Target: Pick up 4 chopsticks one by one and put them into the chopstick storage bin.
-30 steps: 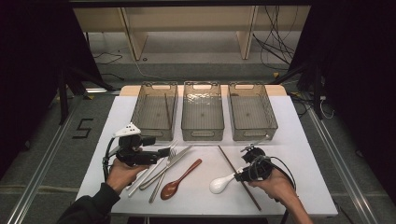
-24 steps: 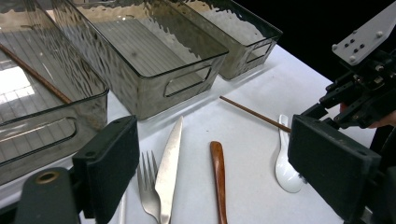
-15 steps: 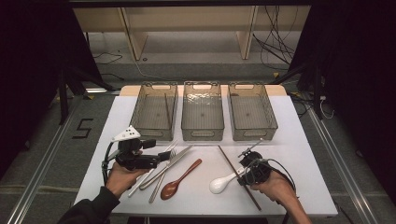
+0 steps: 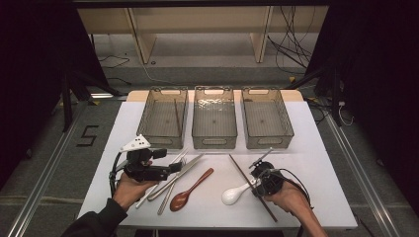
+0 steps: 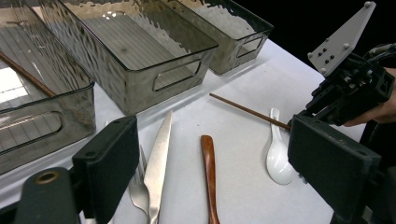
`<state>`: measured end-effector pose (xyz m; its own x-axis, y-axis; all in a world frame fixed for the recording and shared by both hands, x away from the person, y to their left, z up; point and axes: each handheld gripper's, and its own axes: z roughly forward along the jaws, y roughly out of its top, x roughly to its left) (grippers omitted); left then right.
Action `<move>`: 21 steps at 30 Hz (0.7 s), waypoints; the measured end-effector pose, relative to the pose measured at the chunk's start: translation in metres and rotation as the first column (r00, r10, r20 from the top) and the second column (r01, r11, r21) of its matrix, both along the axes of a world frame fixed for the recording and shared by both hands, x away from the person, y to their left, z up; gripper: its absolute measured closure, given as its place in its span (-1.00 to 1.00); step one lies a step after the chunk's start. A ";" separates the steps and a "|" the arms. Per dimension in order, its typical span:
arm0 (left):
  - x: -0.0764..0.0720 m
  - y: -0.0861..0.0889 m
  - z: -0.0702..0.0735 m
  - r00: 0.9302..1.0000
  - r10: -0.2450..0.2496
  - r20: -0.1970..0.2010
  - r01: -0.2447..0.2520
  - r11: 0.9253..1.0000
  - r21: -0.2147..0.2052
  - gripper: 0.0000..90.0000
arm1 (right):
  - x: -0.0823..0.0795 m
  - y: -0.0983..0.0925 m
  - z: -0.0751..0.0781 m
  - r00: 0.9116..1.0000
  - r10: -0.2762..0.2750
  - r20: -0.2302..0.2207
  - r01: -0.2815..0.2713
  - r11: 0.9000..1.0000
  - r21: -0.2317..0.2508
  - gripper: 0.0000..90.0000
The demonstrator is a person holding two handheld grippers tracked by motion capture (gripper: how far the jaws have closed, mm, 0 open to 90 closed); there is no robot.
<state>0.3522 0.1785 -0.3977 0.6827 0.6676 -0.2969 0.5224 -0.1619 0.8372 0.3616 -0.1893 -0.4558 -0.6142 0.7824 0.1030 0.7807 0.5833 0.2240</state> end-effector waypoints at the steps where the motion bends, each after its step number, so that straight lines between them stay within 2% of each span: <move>1: 0.000 0.000 0.000 1.000 0.000 0.001 0.000 1.000 0.001 -0.64 | 0.000 0.000 0.000 1.000 0.003 0.007 -0.003 1.000 -0.002 0.85; 9: 0.001 0.000 -0.001 1.000 -0.002 0.006 0.002 1.000 0.009 -0.63 | -0.001 0.004 0.002 0.999 0.024 0.029 -0.023 0.999 -0.035 0.90; 12: 0.002 -0.001 -0.002 1.000 0.001 -0.001 -0.001 1.000 0.010 -0.64 | -0.002 0.003 0.007 0.998 0.034 0.059 -0.033 0.999 -0.020 0.90; 15: 0.003 -0.001 -0.001 1.000 0.002 -0.020 -0.002 1.000 -0.026 -0.64 | -0.002 0.002 0.011 0.996 0.027 0.084 -0.027 1.000 -0.001 0.90; 17: 0.003 -0.001 0.000 1.000 -0.002 -0.023 0.001 0.999 -0.033 -0.64 | -0.003 0.001 0.015 0.995 0.029 0.100 -0.032 0.999 0.028 0.90; 21: 0.003 -0.006 0.000 1.000 -0.006 -0.026 0.005 1.000 -0.022 -0.63 | -0.006 0.005 0.026 0.986 0.025 0.163 -0.041 0.995 0.093 0.90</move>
<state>0.3551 0.1729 -0.3980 0.6783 0.6570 -0.3290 0.5430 -0.1466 0.8268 0.3557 -0.1848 -0.4302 -0.6539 0.7530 0.0734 0.7105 0.5779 0.4016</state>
